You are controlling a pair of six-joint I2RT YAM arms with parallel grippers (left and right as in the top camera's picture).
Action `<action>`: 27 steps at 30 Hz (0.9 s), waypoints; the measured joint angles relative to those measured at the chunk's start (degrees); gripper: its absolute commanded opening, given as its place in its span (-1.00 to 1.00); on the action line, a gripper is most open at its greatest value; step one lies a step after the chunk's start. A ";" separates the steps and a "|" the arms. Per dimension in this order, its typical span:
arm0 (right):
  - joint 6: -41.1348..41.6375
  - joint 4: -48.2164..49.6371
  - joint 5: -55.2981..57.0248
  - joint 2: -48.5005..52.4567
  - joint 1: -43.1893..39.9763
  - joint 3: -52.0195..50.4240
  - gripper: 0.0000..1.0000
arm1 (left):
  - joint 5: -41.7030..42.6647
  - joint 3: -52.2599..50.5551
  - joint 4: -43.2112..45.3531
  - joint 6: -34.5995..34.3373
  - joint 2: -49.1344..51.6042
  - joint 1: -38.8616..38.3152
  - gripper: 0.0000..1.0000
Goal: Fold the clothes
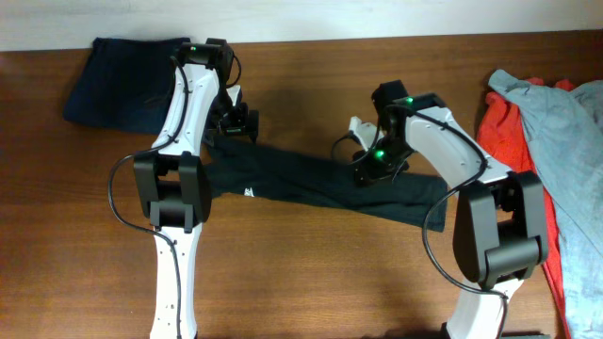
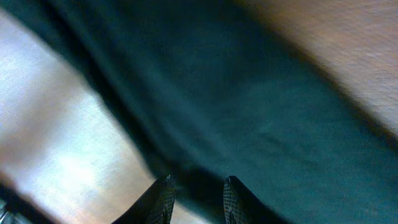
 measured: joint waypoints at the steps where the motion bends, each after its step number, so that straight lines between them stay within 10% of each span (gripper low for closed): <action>1: 0.57 1.49 0.87 0.00 -0.50 -1.03 -0.59 | -0.02 0.00 0.02 0.00 0.00 0.00 0.98; 27: 16.48 -11.23 10.25 0.00 -0.48 -6.16 -0.92 | -0.02 -0.04 0.02 0.00 0.00 0.00 0.98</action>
